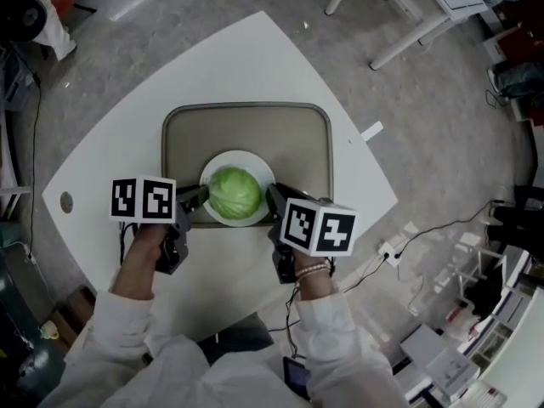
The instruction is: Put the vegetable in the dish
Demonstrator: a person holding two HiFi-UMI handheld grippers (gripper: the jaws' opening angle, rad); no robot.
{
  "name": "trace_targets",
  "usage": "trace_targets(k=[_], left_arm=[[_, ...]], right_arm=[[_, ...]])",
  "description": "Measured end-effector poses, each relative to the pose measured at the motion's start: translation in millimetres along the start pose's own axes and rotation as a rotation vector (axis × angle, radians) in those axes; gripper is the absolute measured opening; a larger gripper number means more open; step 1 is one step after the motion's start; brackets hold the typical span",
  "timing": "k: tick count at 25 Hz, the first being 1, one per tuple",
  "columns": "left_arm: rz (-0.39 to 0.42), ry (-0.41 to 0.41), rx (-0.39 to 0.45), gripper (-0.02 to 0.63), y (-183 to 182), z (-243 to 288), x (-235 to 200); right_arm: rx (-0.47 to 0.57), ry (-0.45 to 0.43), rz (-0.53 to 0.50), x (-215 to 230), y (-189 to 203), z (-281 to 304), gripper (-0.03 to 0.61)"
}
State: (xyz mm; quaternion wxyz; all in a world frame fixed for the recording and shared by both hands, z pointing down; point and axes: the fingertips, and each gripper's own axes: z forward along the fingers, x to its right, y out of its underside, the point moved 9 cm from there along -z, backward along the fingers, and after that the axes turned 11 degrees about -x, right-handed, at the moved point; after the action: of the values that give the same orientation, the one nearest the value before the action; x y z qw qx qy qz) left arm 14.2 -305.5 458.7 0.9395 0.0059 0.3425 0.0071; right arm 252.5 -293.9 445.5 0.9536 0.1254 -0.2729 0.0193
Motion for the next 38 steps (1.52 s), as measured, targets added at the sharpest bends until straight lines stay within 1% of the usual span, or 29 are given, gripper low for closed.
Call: trace_targets(k=[6,14,21,26,31,35,38], left_arm=[[-0.001,-0.004,0.012,0.049,-12.7,5.8,4.3],[0.029,-0.001,0.008,0.049,-27.7,12.9,5.8],[0.008,0.038,0.023,0.048,-28.8,14.1,5.1],[-0.007,0.087,0.036,0.048,-27.9,14.5,1.9],[0.028,0.111,0.065,0.048,-26.0,13.6,-0.7],[0.042,0.117,0.088,0.048,-23.4,13.1,-1.2],[0.063,0.11,0.091,0.049,-22.5,13.6,0.8]], right_arm=[[0.019,0.011,0.009,5.8,-14.1,0.9,0.044],[0.018,0.021,0.017,15.9,-22.1,7.8,0.046],[0.027,0.013,0.032,21.4,-22.7,12.9,0.046],[0.052,0.027,0.012,20.4,-19.9,15.3,0.046],[0.084,-0.006,0.021,23.1,-17.0,16.2,0.046],[0.113,0.007,0.024,21.1,-13.7,15.2,0.046],[0.117,0.015,0.014,20.8,-12.9,13.8,0.046]])
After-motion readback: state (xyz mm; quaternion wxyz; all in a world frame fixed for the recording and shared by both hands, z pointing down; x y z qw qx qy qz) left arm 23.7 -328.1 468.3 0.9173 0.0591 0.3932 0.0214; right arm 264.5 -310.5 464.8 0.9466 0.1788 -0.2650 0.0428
